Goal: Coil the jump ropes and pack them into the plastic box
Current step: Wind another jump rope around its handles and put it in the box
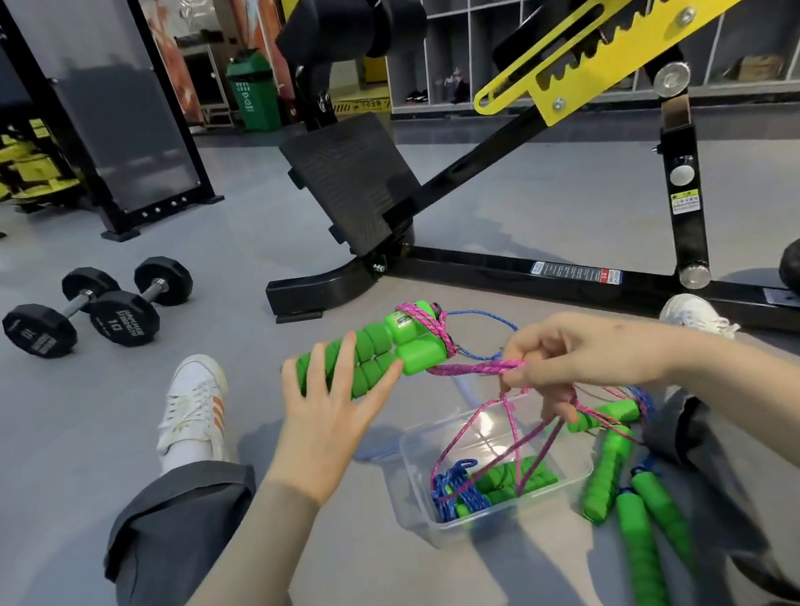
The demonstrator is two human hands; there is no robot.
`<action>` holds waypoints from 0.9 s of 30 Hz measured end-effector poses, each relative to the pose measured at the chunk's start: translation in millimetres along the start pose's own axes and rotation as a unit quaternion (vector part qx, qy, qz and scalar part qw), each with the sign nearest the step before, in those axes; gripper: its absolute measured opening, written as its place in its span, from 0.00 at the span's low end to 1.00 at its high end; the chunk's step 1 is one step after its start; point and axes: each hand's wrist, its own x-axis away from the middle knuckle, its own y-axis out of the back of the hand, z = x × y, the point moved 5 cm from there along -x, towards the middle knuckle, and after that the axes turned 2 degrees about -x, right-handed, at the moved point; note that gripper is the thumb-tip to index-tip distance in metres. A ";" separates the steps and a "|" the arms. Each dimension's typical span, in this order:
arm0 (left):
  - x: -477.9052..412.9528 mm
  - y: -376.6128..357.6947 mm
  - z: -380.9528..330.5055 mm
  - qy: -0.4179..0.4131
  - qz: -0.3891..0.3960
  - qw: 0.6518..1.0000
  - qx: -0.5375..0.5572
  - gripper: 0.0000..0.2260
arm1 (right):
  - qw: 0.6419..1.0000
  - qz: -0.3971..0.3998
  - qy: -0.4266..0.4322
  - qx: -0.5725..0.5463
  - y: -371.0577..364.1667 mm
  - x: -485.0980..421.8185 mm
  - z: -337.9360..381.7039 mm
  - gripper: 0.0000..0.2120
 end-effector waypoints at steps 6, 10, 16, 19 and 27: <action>-0.1 4.2 2.0 -0.025 0.005 1.000 0.006 0.32 | 0.998 0.009 0.036 0.055 9.5 4.8 28.3 0.08; 1.1 7.8 -2.2 -0.079 -0.005 0.997 0.011 0.32 | 0.987 -0.071 0.078 0.122 24.5 -3.3 57.8 0.13; -5.6 18.8 -2.1 -0.124 -0.053 0.990 0.035 0.34 | 0.974 -0.111 0.129 0.150 41.6 -15.9 88.4 0.12; -5.9 27.3 -4.3 -0.156 -0.082 0.983 0.043 0.33 | 0.975 -0.128 0.132 0.124 47.5 -19.7 87.5 0.09; -26.0 52.5 -2.5 -0.141 -0.157 0.974 0.087 0.21 | 0.977 -0.177 0.101 -0.071 56.5 -26.6 44.5 0.04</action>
